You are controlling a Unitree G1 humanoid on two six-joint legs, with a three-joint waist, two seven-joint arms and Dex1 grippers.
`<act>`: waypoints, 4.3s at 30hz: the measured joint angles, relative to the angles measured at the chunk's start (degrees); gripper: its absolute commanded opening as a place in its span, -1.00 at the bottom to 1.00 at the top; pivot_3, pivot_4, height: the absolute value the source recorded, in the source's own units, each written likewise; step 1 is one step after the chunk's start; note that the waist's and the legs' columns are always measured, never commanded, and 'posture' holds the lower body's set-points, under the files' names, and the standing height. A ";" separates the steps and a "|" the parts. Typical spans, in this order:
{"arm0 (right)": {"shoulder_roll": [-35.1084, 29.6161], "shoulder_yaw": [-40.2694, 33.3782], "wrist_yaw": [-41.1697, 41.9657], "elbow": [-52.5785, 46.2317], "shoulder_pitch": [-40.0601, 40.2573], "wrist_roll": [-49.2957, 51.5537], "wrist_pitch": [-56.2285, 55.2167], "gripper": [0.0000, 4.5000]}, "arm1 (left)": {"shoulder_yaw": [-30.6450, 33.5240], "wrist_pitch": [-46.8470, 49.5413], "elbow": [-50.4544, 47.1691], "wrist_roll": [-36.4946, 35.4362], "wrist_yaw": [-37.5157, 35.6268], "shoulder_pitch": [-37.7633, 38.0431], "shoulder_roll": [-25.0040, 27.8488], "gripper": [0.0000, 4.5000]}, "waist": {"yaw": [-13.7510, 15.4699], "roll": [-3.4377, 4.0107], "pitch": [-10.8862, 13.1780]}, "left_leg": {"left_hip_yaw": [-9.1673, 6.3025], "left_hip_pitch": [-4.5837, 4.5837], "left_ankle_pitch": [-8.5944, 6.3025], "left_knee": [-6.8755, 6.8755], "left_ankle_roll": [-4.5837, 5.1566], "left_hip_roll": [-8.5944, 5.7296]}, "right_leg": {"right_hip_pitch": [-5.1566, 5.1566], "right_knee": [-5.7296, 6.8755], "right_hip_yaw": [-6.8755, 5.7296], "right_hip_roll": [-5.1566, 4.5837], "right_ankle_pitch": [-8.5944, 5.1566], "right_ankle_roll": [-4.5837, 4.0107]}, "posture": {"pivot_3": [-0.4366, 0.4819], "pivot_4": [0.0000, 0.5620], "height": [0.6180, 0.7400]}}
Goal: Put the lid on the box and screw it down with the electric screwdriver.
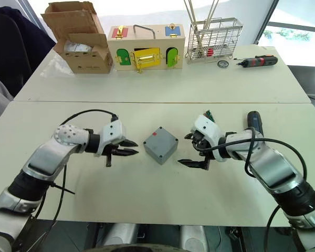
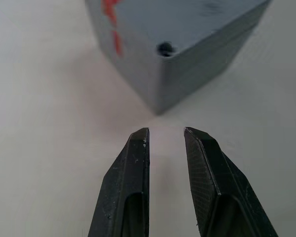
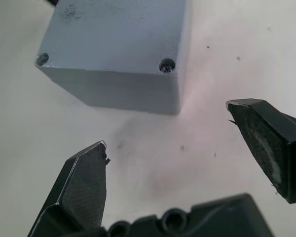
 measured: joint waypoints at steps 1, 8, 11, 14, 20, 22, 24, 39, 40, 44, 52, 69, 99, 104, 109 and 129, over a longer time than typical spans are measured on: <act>0.59 0.71 0.85 0.98 -0.91 -0.63 -1.28 0.99 | -0.43 0.98 -0.71 -0.34 0.54 0.12 -0.83 -0.52 | 0.14 0.00 0.00 | 0.00 0.00 0.00 0.01 0.00 0.00 | 0.00 0.01 -0.01 0.00 0.00 0.00 | -0.05 -0.47 0.86; 2.01 1.31 5.16 2.67 -1.68 -1.66 -3.36 0.99 | -1.76 2.95 -0.02 0.62 5.62 -0.52 -4.85 -0.52 | 0.20 -0.01 0.00 | -0.02 0.00 0.01 0.03 -0.02 -0.01 | 0.01 0.01 -0.01 0.00 0.00 0.00 | -0.05 -0.47 0.86; 2.08 0.88 5.75 1.58 -0.76 -1.30 -1.56 0.99 | -2.85 1.54 4.23 2.44 7.70 -2.16 -7.07 -0.52 | 0.25 -0.02 0.00 | -0.03 0.00 0.02 0.05 -0.03 -0.02 | 0.03 0.00 -0.01 0.00 0.00 0.00 | -0.05 -0.47 0.86; 2.16 0.68 5.97 0.29 0.51 -1.05 -0.13 0.99 | -3.09 0.31 6.58 3.71 8.71 -3.78 -7.69 -0.52 | 0.10 -0.02 0.00 | -0.02 0.00 0.02 0.03 -0.03 -0.02 | 0.00 0.00 -0.01 0.00 0.00 0.00 | -0.05 -0.47 0.86; 2.59 -0.35 5.49 -1.64 1.89 -1.07 2.82 0.99 | -3.10 -0.91 8.39 4.44 8.71 -4.74 -8.47 -0.52 | 0.22 -0.02 0.00 | -0.02 0.00 0.02 0.03 -0.04 -0.02 | 0.00 0.00 -0.01 0.00 0.00 0.00 | -0.05 -0.47 0.86; 2.65 -0.67 5.03 -2.21 2.33 -1.08 3.45 0.99 | -3.10 -1.38 8.83 4.49 8.61 -4.97 -8.66 -0.52 | 0.22 -0.02 0.00 | -0.02 0.00 0.02 0.04 -0.04 -0.02 | 0.01 0.00 -0.01 0.00 0.00 0.00 | -0.05 -0.47 0.86; 2.65 -0.93 4.65 -2.84 2.72 -1.09 3.97 0.99 | -3.10 -1.52 8.92 4.52 8.52 -5.22 -8.71 -0.52 | 0.21 -0.02 0.00 | -0.02 0.00 0.02 0.04 -0.04 -0.02 | 0.00 0.00 -0.01 -0.01 0.00 0.00 | -0.05 -0.47 0.86; 0.62 -8.75 2.62 -8.65 4.18 2.52 11.63 0.99 | -2.43 -3.13 10.03 4.81 7.81 -6.60 -7.65 -0.52 | 0.18 -0.02 0.00 | -0.02 -0.01 0.01 0.03 -0.03 -0.02 | 0.00 0.00 -0.01 0.00 0.00 0.00 | -0.05 -0.47 0.86; 0.40 -11.00 2.45 -8.93 4.19 3.71 13.06 0.99 | -1.99 -3.12 9.78 4.63 7.44 -6.60 -6.73 -0.52 | 0.15 -0.02 0.00 | -0.02 -0.01 0.01 0.03 -0.03 -0.01 | -0.01 0.00 -0.01 0.00 0.00 0.00 | -0.05 -0.47 0.86; -0.34 -28.89 0.52 -8.55 3.69 12.00 22.85 0.99 | 5.13 -0.74 5.06 -1.00 4.49 -6.39 -1.83 -0.52 | 0.23 -0.03 0.02 | -0.04 -0.04 0.01 0.01 -0.03 0.01 | -0.03 0.00 -0.01 -0.01 0.00 0.00 | -0.05 -0.47 0.86; 9.57 -30.79 -10.64 6.49 1.97 7.48 11.83 0.99 | 8.66 5.35 -1.97 -8.19 3.50 -7.64 -0.92 -0.52 | 0.09 -0.14 -0.05 | 0.01 0.05 0.03 -0.03 -0.07 -0.01 | 0.02 0.04 0.04 -0.01 0.00 0.00 | -0.05 -0.47 0.86; 17.48 -23.68 -14.84 35.16 -3.06 -2.33 -12.47 0.40 | 6.88 5.53 -1.59 -8.24 6.79 -7.33 -2.02 -0.52 | -1.06 -0.13 -0.04 | 0.05 0.03 0.03 -0.08 -0.08 0.00 | -0.04 0.03 0.06 0.00 0.00 0.00 | -0.05 -0.47 0.86; 20.45 -24.85 -18.90 33.04 -4.14 -1.33 -12.15 -0.99 | 6.30 4.48 -1.50 -8.07 8.15 -7.19 -2.04 -0.52 | -1.24 -0.12 -0.04 | 0.06 0.03 0.03 -0.11 -0.09 -0.01 | -0.07 0.04 0.07 0.00 0.00 0.00 | -0.05 -0.47 0.86; 19.90 -26.93 -20.28 27.07 -4.50 -0.35 -9.35 -0.99 | 6.31 4.48 -1.50 -8.17 8.07 -7.21 -1.98 -0.52 | -1.19 -0.12 -0.04 | 0.06 0.03 0.03 -0.11 -0.09 -0.01 | -0.06 0.04 0.07 0.00 0.00 0.00 | -0.05 -0.47 0.86; 18.11 -27.99 -18.26 15.70 -2.29 4.83 -2.20 -0.99 | 6.74 6.04 -2.37 -10.70 6.61 -7.35 -1.58 -0.52 | -1.14 -0.12 -0.04 | 0.03 0.00 0.03 -0.13 -0.08 0.00 | -0.08 0.05 0.08 0.00 0.00 0.00 | -0.05 -0.47 0.86; 19.61 -18.85 -14.57 -1.56 5.46 13.96 6.48 -0.99 | 7.15 8.63 -7.62 -15.79 2.64 -2.95 5.61 -0.52 | -1.13 -0.12 -0.04 | 0.00 0.03 -0.01 -0.08 -0.01 -0.01 | -0.03 0.04 0.10 0.01 0.00 0.00 | -0.05 -0.47 0.86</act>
